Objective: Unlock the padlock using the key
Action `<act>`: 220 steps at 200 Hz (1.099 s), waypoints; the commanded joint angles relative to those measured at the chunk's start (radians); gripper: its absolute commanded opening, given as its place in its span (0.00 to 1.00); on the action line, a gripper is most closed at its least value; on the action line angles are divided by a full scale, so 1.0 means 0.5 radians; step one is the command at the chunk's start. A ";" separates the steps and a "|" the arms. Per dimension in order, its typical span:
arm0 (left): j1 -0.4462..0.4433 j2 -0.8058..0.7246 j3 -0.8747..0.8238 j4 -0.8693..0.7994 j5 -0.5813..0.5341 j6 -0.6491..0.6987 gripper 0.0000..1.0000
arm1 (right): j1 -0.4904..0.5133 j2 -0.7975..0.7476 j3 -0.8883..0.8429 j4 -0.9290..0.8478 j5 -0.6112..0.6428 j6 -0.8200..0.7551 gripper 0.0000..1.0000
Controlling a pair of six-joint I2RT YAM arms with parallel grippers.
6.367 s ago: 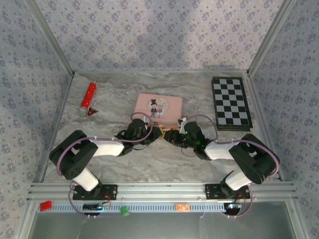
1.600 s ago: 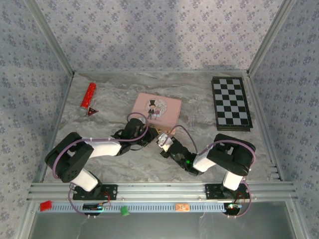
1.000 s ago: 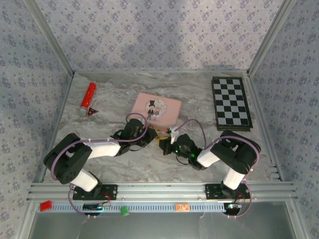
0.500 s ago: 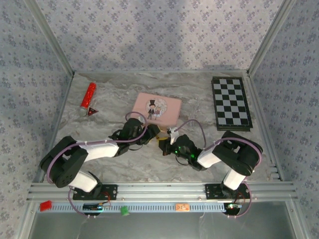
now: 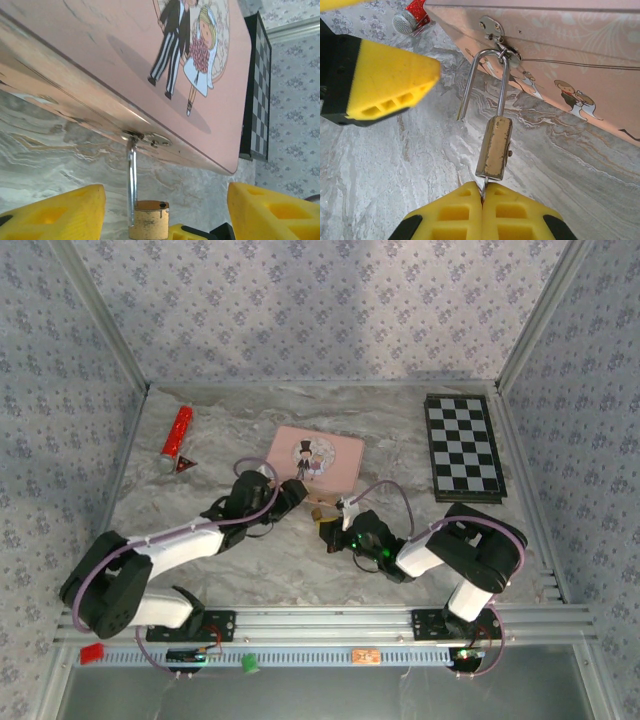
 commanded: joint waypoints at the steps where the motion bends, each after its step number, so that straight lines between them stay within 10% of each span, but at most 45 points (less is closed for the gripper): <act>1: 0.089 -0.135 -0.050 -0.102 -0.037 0.181 0.65 | -0.056 -0.035 -0.029 -0.052 -0.037 0.065 0.00; 72: 0.510 -0.475 0.090 -0.704 -0.113 0.944 0.73 | -0.264 -0.173 -0.070 -0.369 -0.059 0.163 0.00; 220: 0.599 0.356 0.412 -0.219 0.731 0.917 0.77 | -0.613 -0.199 0.148 -1.006 -0.424 0.140 0.00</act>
